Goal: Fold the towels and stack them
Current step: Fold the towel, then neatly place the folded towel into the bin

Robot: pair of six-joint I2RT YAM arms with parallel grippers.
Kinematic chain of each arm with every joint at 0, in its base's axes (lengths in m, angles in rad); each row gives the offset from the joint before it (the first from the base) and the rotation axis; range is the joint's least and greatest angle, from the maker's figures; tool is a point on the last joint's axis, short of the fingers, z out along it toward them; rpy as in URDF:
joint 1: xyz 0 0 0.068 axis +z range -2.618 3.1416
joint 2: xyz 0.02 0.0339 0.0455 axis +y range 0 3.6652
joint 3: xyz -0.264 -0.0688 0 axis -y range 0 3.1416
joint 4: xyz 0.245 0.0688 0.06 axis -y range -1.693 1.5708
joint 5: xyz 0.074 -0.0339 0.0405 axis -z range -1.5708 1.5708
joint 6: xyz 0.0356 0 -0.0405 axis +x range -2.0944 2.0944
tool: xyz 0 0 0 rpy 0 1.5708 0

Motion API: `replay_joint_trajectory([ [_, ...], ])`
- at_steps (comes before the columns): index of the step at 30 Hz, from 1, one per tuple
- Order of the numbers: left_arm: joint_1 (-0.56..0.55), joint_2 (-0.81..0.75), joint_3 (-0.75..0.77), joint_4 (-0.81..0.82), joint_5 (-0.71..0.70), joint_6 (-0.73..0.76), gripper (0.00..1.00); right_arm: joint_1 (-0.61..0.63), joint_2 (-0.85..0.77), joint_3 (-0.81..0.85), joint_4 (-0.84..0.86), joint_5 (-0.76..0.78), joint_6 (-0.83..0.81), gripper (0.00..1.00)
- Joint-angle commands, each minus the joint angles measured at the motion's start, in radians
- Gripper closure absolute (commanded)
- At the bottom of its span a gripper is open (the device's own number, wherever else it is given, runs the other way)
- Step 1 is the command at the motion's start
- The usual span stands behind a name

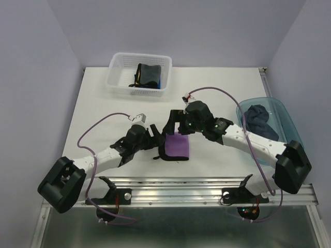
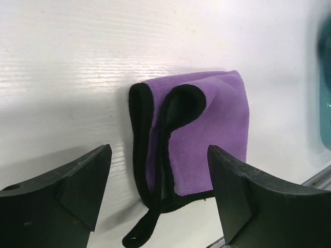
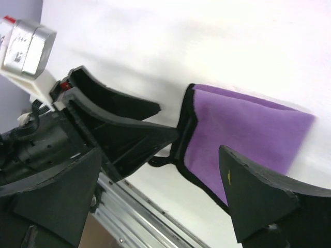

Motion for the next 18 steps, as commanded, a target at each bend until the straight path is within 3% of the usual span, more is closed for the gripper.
replay_joint_trajectory([
  [1, -0.007, -0.047, -0.013, 0.049, 0.056, 0.057, 0.12, 0.008, -0.104, -0.063, -0.062, 0.207, 0.015, 0.00],
  [3, -0.013, -0.043, -0.008, 0.046, 0.055, 0.074, 0.02, 0.008, -0.136, -0.084, -0.074, 0.241, 0.018, 0.00],
  [12, -0.076, 0.143, 0.111, 0.001, -0.028, 0.138, 0.01, 0.006, -0.231, -0.135, -0.079, 0.270, 0.009, 0.00],
  [16, -0.090, 0.244, 0.157, -0.031, -0.079, 0.140, 0.08, 0.006, -0.232, -0.141, -0.081, 0.272, 0.003, 0.00],
  [18, -0.104, 0.281, 0.179, -0.053, -0.100, 0.135, 0.17, 0.006, -0.232, -0.140, -0.082, 0.278, -0.002, 0.00],
])
